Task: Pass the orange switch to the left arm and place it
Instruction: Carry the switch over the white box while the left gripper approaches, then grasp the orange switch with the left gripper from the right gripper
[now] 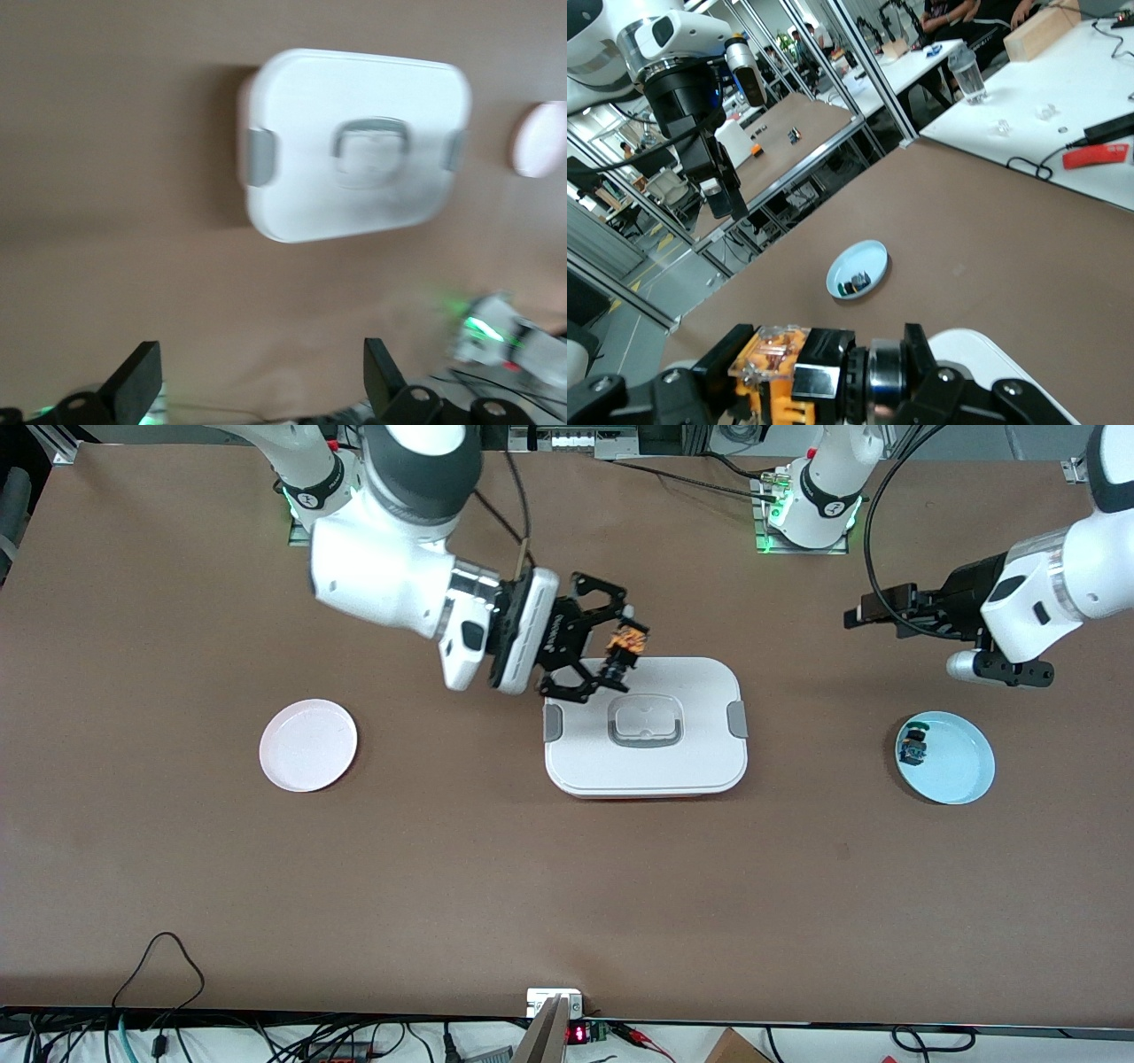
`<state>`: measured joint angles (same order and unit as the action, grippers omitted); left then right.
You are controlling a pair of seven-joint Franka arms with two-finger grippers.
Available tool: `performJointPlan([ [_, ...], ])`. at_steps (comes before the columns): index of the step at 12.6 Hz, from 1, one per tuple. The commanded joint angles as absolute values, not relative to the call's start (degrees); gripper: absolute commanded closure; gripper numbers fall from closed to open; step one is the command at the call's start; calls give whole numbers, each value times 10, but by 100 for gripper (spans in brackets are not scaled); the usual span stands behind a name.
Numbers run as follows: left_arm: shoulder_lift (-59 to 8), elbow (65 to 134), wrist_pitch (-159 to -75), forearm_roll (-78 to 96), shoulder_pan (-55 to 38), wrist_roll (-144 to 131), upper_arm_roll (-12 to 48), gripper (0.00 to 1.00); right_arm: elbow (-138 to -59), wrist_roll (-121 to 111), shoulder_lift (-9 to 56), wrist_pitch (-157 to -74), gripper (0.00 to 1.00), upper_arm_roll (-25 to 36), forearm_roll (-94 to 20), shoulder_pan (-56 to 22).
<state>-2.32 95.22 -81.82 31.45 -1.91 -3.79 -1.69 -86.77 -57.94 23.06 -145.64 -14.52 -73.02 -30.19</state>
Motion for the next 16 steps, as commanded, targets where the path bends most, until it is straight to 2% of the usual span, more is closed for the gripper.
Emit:
performJointPlan([
  [1, -34, 933, -778, 450, 21, -30, -19, 0, -792, -684, 286, -1490, 100, -142, -837, -329],
  [3, -43, 947, -773, 527, 31, -29, -18, 0, -760, -811, 316, -1503, 100, -142, -908, -337],
  [7, -109, 948, -797, 681, 22, -33, -12, 0, -748, -928, 335, -1495, 100, -142, -1006, -337],
  [10, -130, 951, -873, 727, 11, -26, 27, 0, -730, -953, 347, -1482, 100, -142, -1034, -339],
  [16, -170, 950, -940, 785, -26, 60, 36, 0, -724, -953, 348, -1485, 100, -142, -1041, -345],
])
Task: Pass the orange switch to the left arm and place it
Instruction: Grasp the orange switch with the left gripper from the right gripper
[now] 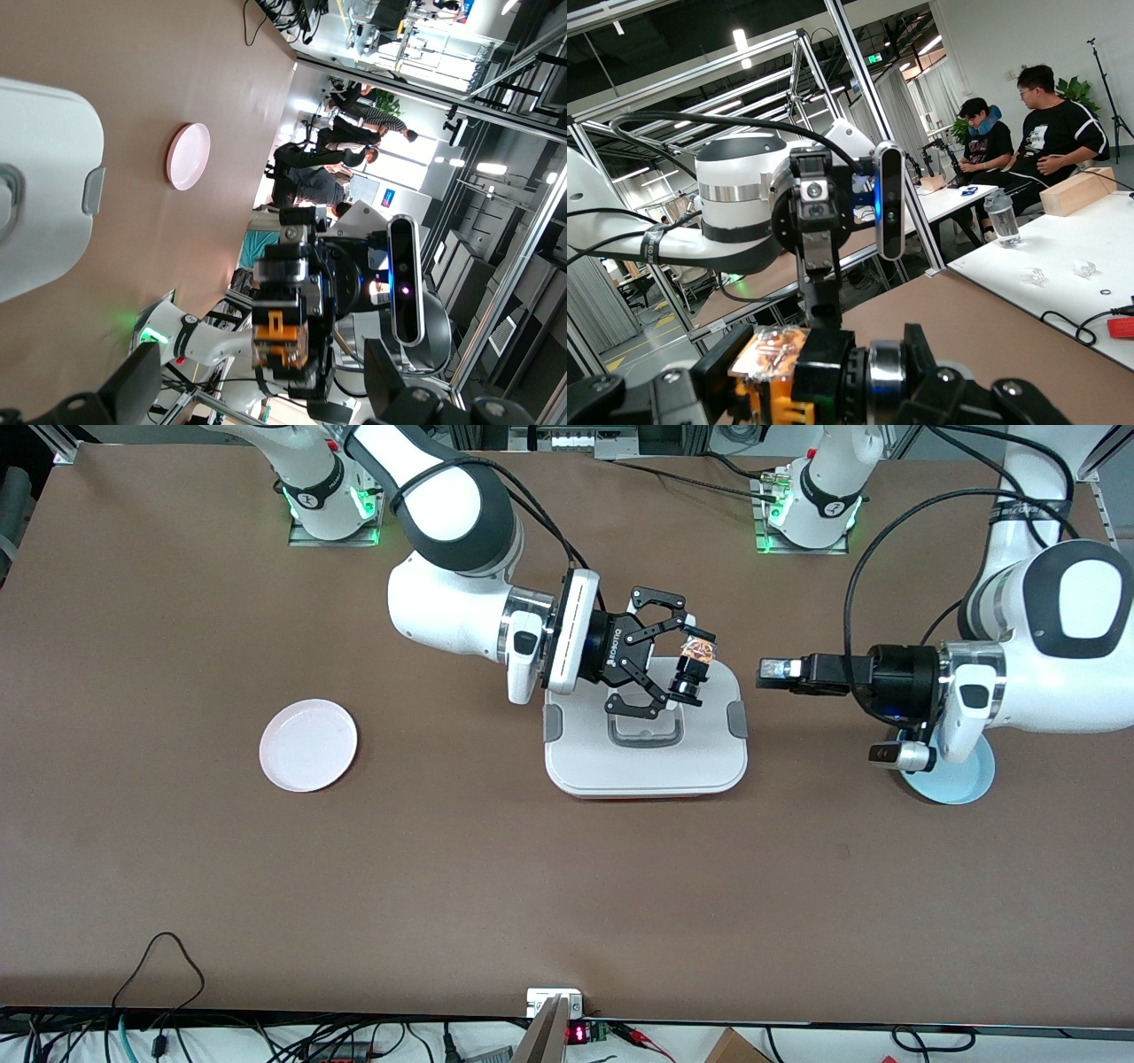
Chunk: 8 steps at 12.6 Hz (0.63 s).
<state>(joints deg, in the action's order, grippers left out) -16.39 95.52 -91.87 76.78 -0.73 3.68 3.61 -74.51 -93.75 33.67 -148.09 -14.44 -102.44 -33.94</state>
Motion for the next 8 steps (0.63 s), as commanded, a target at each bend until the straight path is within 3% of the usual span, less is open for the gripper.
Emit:
performJointPlan([
  [1, -168, 950, -946, 785, -38, 60, 36, 0, -724, -953, 348, -1485, 100, -142, -1041, -345],
  [5, -166, 961, -945, 801, -45, 61, 53, 4, -724, -953, 349, -1485, 100, -142, -1041, -345],
  [7, -166, 967, -944, 814, -46, 62, 61, 15, -724, -953, 348, -1485, 100, -142, -1041, -345],
  [8, -166, 967, -944, 814, -46, 61, 61, 26, -724, -951, 348, -1485, 100, -142, -1041, -345],
])
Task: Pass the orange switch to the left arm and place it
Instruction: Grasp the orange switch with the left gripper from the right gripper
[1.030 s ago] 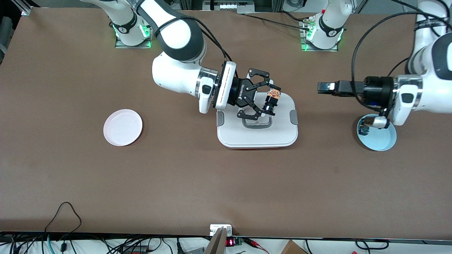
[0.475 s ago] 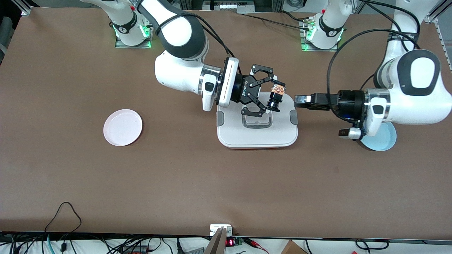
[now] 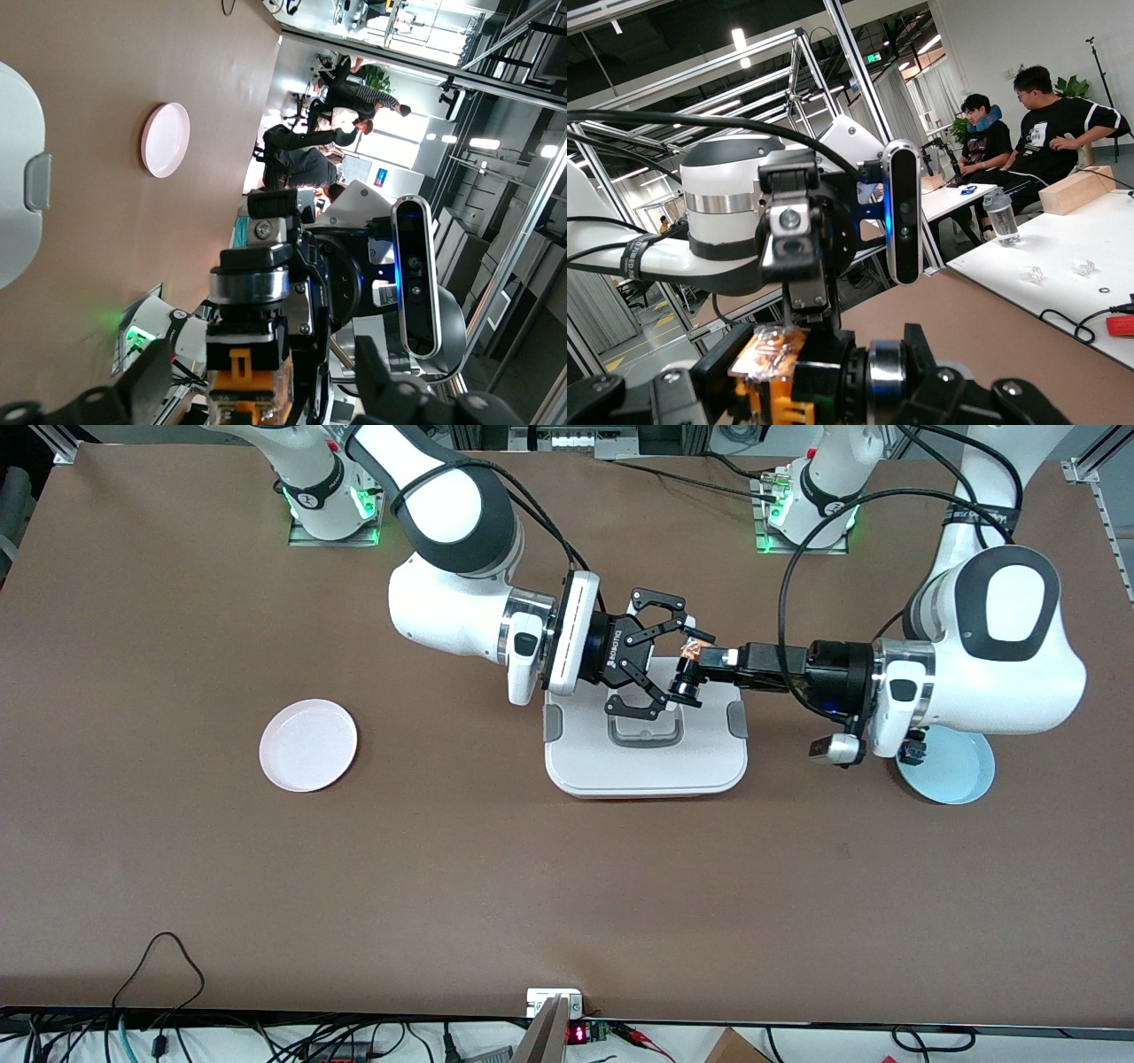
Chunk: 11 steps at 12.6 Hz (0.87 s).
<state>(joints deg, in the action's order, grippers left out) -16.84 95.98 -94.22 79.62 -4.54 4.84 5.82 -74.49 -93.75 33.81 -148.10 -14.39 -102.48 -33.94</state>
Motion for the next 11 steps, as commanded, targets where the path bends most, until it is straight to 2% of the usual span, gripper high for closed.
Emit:
performJointPlan([
  [1, -166, 967, -943, 814, -46, 61, 61, 42, -724, -951, 348, -1485, 100, -142, -1041, -345],
  [2, -167, 968, -943, 814, -46, 61, 61, 55, -724, -951, 349, -1485, 100, -142, -1041, -345],
  [5, -167, 967, -942, 814, -43, 60, 61, 82, -724, -951, 349, -1485, 100, -142, -1041, -345],
  [7, -165, 966, -941, 815, -40, 60, 61, 91, -724, -953, 349, -1486, 99, -141, -1040, -345],
  [8, -165, 965, -941, 814, -39, 60, 61, 91, -725, -953, 349, -1486, 94, -141, -1041, -345],
  [9, -164, 965, -940, 815, -39, 59, 61, 91, -725, -953, 348, -1486, 59, -140, -1040, -345],
  [10, -164, 965, -940, 814, -39, 59, 61, 91, -726, -946, 348, -1486, 3, -141, -1041, -341],
  [11, -165, 964, -940, 814, -39, 59, 61, 91, -725, -944, 347, -1484, 0, -140, -1040, -337],
])
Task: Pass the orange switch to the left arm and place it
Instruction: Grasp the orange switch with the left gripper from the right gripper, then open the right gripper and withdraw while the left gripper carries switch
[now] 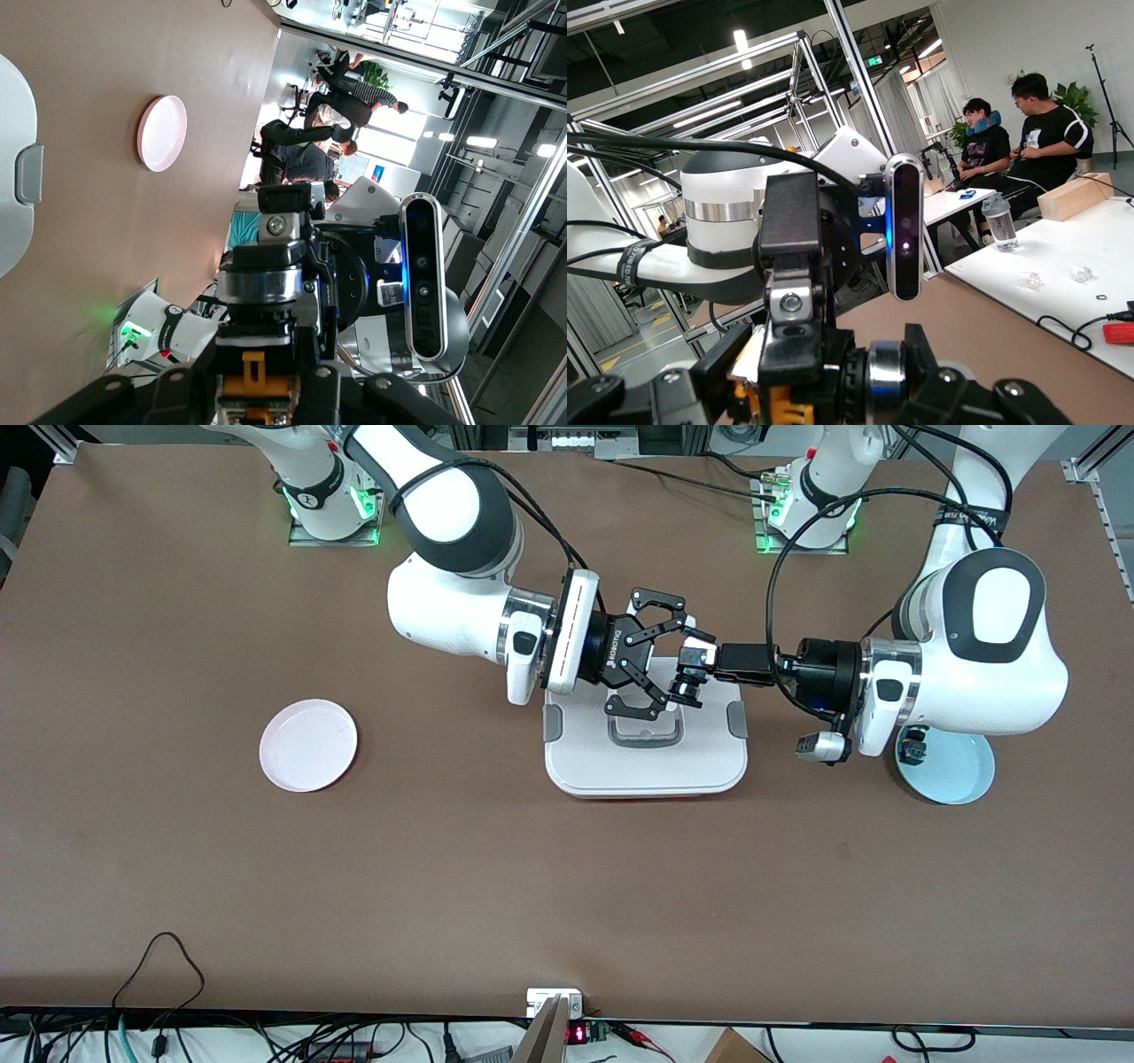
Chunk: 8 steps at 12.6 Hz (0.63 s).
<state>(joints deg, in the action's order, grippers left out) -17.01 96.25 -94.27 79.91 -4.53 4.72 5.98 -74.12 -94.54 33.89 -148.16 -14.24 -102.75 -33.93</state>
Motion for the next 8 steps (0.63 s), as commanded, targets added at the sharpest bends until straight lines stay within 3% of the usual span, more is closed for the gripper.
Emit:
performJointPlan([
  [1, -165, 964, -940, 814, -39, 60, 61, 91, -724, -934, 345, -1482, 0, -139, -1037, -331],
  [3, -165, 963, -940, 814, -39, 60, 61, 91, -726, -921, 339, -1468, 0, -138, -1020, -305],
  [8, -164, 955, -940, 780, -38, 61, 55, 91, -743, -806, 312, -1260, 0, -136, -824, -190],
])
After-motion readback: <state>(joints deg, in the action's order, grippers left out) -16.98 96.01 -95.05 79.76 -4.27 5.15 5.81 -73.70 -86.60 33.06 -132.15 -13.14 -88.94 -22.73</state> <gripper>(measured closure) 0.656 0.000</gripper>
